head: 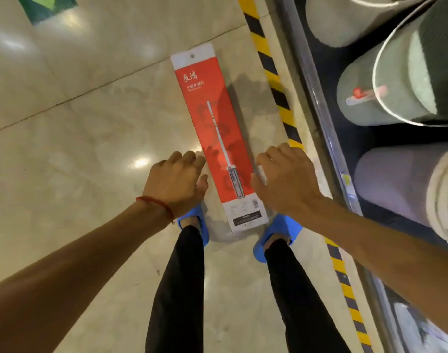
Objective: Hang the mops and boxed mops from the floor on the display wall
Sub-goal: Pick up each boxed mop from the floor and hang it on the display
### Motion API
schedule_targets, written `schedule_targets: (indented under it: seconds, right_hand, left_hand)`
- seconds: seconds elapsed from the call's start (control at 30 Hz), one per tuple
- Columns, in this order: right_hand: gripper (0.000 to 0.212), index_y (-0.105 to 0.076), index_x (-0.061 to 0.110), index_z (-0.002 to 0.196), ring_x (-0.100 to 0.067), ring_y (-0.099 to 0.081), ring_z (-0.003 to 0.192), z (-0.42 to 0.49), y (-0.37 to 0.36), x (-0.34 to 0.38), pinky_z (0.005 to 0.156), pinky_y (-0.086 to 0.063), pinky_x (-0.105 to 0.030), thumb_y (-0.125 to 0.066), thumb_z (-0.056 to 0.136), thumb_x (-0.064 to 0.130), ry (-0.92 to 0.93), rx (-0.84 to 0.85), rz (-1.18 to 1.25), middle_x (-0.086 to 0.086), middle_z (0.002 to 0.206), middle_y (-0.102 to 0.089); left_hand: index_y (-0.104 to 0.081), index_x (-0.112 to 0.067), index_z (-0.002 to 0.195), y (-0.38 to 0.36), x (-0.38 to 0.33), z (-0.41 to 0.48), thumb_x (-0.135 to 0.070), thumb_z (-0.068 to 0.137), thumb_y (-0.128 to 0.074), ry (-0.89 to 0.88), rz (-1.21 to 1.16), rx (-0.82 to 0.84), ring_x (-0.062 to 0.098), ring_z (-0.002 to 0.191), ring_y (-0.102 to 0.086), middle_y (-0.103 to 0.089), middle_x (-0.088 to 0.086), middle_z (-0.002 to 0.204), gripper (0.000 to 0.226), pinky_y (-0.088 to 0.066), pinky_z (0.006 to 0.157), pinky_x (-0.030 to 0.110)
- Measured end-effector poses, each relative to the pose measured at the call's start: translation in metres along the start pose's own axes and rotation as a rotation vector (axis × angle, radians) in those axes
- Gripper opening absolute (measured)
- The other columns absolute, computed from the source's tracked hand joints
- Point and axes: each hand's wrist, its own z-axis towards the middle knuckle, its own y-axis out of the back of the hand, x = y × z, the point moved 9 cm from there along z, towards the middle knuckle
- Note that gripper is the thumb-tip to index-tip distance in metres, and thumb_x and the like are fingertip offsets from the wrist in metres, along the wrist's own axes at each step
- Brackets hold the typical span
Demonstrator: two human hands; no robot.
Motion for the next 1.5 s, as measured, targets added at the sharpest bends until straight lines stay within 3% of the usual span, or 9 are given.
schedule_targets:
  seconds: [0.13, 0.33, 0.47, 0.63, 0.8, 1.03, 1.17, 1.3, 1.5]
  right_hand:
    - [0.025, -0.065, 0.008, 0.081, -0.034, -0.057, 0.075, 0.01, -0.115, -0.025, 0.067, -0.039, -0.043, -0.063, 0.088, 0.032, 0.005, 0.047, 0.018, -0.01, 0.076, -0.061]
    - [0.051, -0.064, 0.015, 0.115, -0.03, -0.061, 0.108, 0.038, -0.252, -0.074, 0.079, -0.054, -0.048, -0.047, 0.099, 0.06, -0.379, 0.182, 0.358, -0.007, 0.112, -0.066]
    - [0.073, -0.063, 0.02, 0.127, -0.022, -0.06, 0.119, 0.056, -0.33, -0.087, 0.103, -0.05, -0.047, -0.04, 0.086, 0.076, -0.639, 0.295, 0.783, -0.002, 0.127, -0.062]
    - [0.084, -0.072, 0.019, 0.118, -0.024, -0.067, 0.116, 0.057, -0.395, -0.097, 0.104, -0.053, -0.048, -0.06, 0.068, 0.085, -0.897, 0.271, 1.155, -0.006, 0.122, -0.071]
    - [0.062, -0.057, 0.021, 0.118, -0.021, -0.072, 0.107, 0.049, -0.376, -0.078, 0.099, -0.058, -0.048, -0.073, 0.075, 0.064, -0.962, 0.351, 1.375, -0.005, 0.121, -0.071]
    - [0.081, -0.042, 0.021, 0.132, -0.016, -0.067, 0.113, 0.026, -0.296, -0.066, 0.105, -0.053, -0.047, -0.054, 0.082, 0.084, -0.926, 0.443, 1.313, 0.003, 0.124, -0.065]
    - [0.081, -0.061, 0.026, 0.128, -0.014, -0.071, 0.108, 0.025, -0.217, -0.058, 0.099, -0.057, -0.042, -0.052, 0.078, 0.089, -0.87, 0.383, 1.278, 0.005, 0.117, -0.074]
    - [0.043, -0.061, 0.029, 0.112, 0.001, -0.063, 0.093, 0.018, -0.123, -0.054, 0.076, -0.045, -0.014, -0.045, 0.098, 0.067, -0.788, 0.329, 1.121, 0.018, 0.096, -0.067]
    - [0.074, -0.064, 0.023, 0.106, -0.012, -0.062, 0.075, 0.01, 0.019, -0.041, 0.072, -0.048, -0.036, -0.026, 0.09, 0.084, -0.674, 0.182, 0.923, 0.006, 0.08, -0.065]
  left_hand:
    - [-0.054, -0.016, 0.135, -0.087, 0.014, 0.049, -0.041, 0.1, -0.046, 0.161, -0.141, 0.032, 0.032, 0.111, -0.058, -0.063, 0.007, 0.122, 0.043, -0.045, 0.078, 0.041]
    - [-0.036, -0.012, 0.151, -0.216, 0.043, 0.12, -0.05, 0.099, -0.058, 0.447, -0.65, 0.078, 0.033, 0.133, -0.05, -0.05, 0.012, 0.148, 0.067, -0.041, 0.102, 0.036]
    - [-0.046, -0.015, 0.139, -0.282, 0.063, 0.16, -0.064, 0.079, -0.073, 0.747, -1.14, -0.004, 0.029, 0.121, -0.061, -0.062, 0.007, 0.135, 0.082, -0.05, 0.107, 0.043]
    - [-0.054, -0.016, 0.134, -0.316, 0.068, 0.174, -0.057, 0.074, -0.083, 0.925, -1.352, -0.204, 0.026, 0.113, -0.068, -0.07, 0.002, 0.125, 0.079, -0.054, 0.101, 0.042]
    - [-0.061, -0.015, 0.132, -0.317, 0.07, 0.166, -0.067, 0.058, -0.082, 0.915, -1.377, -0.201, 0.024, 0.104, -0.073, -0.075, 0.003, 0.118, 0.092, -0.059, 0.097, 0.047]
    - [-0.046, -0.014, 0.141, -0.244, 0.032, 0.111, -0.04, 0.084, -0.082, 0.896, -1.412, -0.05, 0.023, 0.113, -0.065, -0.064, 0.0, 0.126, 0.072, -0.054, 0.097, 0.037]
    - [-0.043, -0.022, 0.134, -0.196, 0.01, 0.071, -0.04, 0.091, -0.076, 0.867, -1.53, 0.015, 0.009, 0.101, -0.068, -0.065, -0.009, 0.117, 0.057, -0.055, 0.078, 0.012]
    - [-0.053, -0.028, 0.141, -0.147, 0.001, 0.042, -0.084, 0.059, -0.078, 0.852, -1.596, 0.029, 0.019, 0.114, -0.071, -0.073, -0.007, 0.125, 0.103, -0.054, 0.104, 0.042]
    - [-0.062, -0.023, 0.135, -0.049, -0.011, 0.0, -0.085, 0.054, -0.081, 0.822, -1.689, 0.127, 0.032, 0.114, -0.072, -0.075, 0.005, 0.124, 0.104, -0.055, 0.102, 0.052]
